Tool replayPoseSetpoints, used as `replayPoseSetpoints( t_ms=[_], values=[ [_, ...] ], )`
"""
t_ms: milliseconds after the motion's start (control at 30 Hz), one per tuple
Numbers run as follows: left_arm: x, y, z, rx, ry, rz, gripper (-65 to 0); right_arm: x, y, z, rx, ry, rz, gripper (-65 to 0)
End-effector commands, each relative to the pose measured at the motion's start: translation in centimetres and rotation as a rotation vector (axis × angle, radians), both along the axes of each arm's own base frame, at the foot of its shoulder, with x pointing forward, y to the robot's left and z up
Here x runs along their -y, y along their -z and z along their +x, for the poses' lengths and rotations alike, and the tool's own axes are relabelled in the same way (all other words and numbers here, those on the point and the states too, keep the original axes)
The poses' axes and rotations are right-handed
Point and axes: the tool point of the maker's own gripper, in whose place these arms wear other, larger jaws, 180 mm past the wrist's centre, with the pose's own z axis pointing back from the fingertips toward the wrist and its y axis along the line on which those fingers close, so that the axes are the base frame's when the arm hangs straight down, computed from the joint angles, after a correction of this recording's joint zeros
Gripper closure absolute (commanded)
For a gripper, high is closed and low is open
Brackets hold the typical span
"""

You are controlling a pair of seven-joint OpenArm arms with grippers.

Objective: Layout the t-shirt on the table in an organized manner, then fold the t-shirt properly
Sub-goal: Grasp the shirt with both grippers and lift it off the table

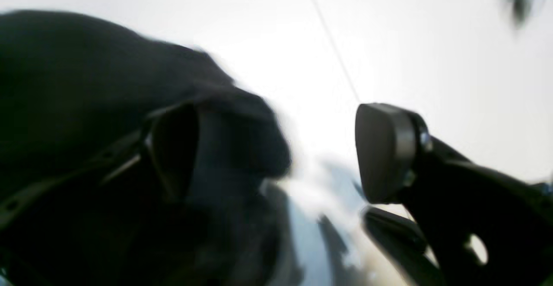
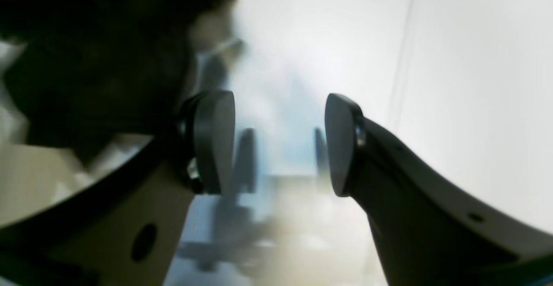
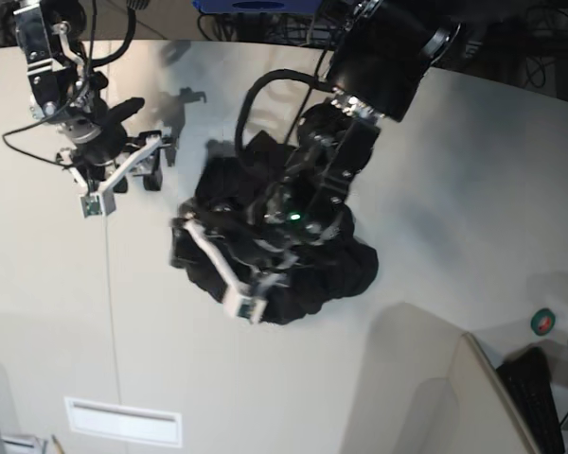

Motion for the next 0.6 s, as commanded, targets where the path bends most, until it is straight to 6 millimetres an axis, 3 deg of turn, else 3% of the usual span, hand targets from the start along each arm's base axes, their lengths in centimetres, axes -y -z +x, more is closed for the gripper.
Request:
replayPoseSetpoints(
  t_ms=[0, 100, 233, 300, 367, 467, 567],
  values=[
    [-2.8, -1.3, 0.9, 0.052, -0.063, -0.001, -53.0, -0.6, -0.6, 0.4, 0.025, -0.019, 0.035, -32.1],
    [-11.2, -1.3, -0.2, 0.070, -0.228, 0.039, -52.3, -2.9, -1.0, 0.2, 0.028, -0.073, 0.106, -32.1],
    [-23.5, 1.4, -4.0, -0.003, -0.501, 0.134, -51.8, -6.4, -1.6, 1.1, 0.048, -0.157, 0.139, -32.0],
    [-29.6, 2.4, -6.9, -0.041, -0.642, 0.174, -47.1, -8.0, -0.8, 0.9, 0.016, -0.206, 0.143, -32.0],
    [-34.2, 2.6, -9.3, -0.050, -0.715, 0.199, -38.5, -9.1, -0.3, 1.4, -0.003, -0.217, 0.156, -32.0],
    [-38.9, 3.0, -12.9, -0.067, -0.788, 0.208, -25.5, -10.5, 0.5, 2.0, -0.025, -0.191, 0.193, -32.0],
    [-41.5, 2.9, -15.1, -0.065, -0.840, 0.210, -22.4, -10.5, 0.7, 2.7, -0.031, -0.134, 0.223, -32.0]
  ],
)
